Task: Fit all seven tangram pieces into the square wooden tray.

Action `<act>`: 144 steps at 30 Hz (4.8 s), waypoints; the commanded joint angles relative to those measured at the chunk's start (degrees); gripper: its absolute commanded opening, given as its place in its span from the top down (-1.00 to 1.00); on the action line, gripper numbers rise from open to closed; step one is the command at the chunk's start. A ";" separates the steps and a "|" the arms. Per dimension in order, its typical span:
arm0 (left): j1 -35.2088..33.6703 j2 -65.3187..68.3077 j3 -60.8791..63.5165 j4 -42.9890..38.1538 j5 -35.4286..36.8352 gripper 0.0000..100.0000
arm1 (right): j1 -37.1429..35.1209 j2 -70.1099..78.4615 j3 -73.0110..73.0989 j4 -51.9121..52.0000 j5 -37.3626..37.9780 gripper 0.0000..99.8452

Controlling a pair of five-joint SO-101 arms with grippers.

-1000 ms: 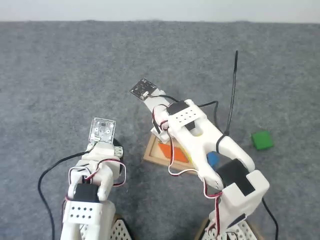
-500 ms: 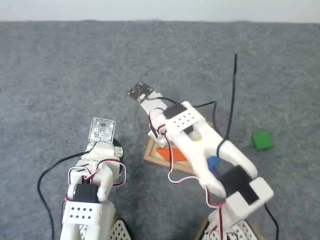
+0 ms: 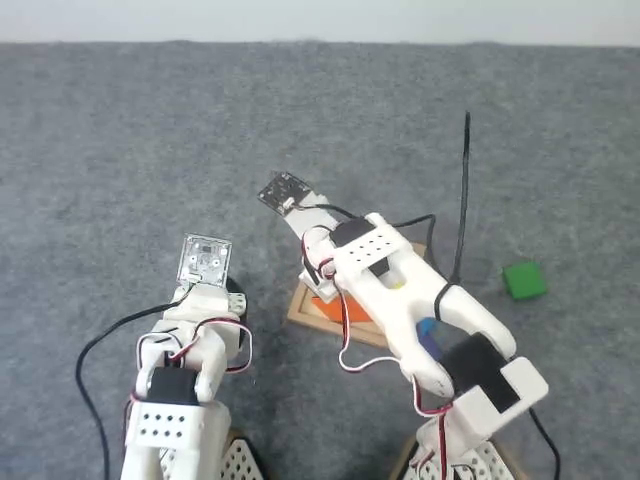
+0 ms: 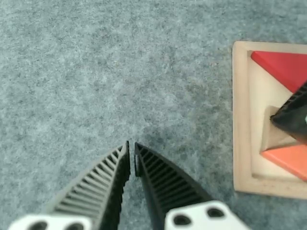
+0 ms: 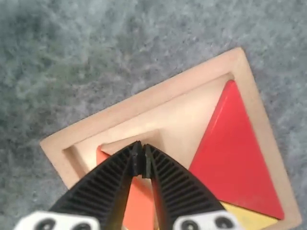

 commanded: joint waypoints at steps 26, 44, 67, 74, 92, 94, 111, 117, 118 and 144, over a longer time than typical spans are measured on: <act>-0.26 -0.70 -0.48 0.09 0.26 0.97 | -0.04 -8.13 -1.58 -0.31 -0.44 0.99; -0.26 -0.70 -0.48 0.09 0.26 0.97 | 1.19 1.27 -1.23 2.07 0.09 0.99; -0.26 -0.70 -0.48 0.09 0.26 0.97 | -0.48 -9.36 -2.99 4.97 -0.09 0.99; -0.26 -0.70 -0.48 0.09 0.26 0.97 | -1.19 -12.00 8.26 0.31 0.00 0.99; -0.26 -0.70 -0.48 0.09 0.26 0.97 | -0.84 -15.69 4.22 -3.21 0.00 0.99; -0.26 -0.70 -0.48 0.09 0.26 0.97 | -2.24 -14.29 3.34 -4.53 0.00 0.99; -0.26 -0.70 -0.48 0.09 0.26 0.97 | -1.54 -1.01 1.32 -4.00 0.53 0.99; -0.26 -0.70 -0.48 0.09 0.26 0.97 | 0.48 -1.01 3.60 -4.26 2.20 0.99; -0.26 -0.70 -0.48 0.09 0.26 0.97 | 0.57 -1.01 3.60 -4.26 2.29 0.99; -0.26 -0.70 -0.48 0.09 0.26 0.97 | 1.71 -3.56 3.60 -2.33 1.93 0.99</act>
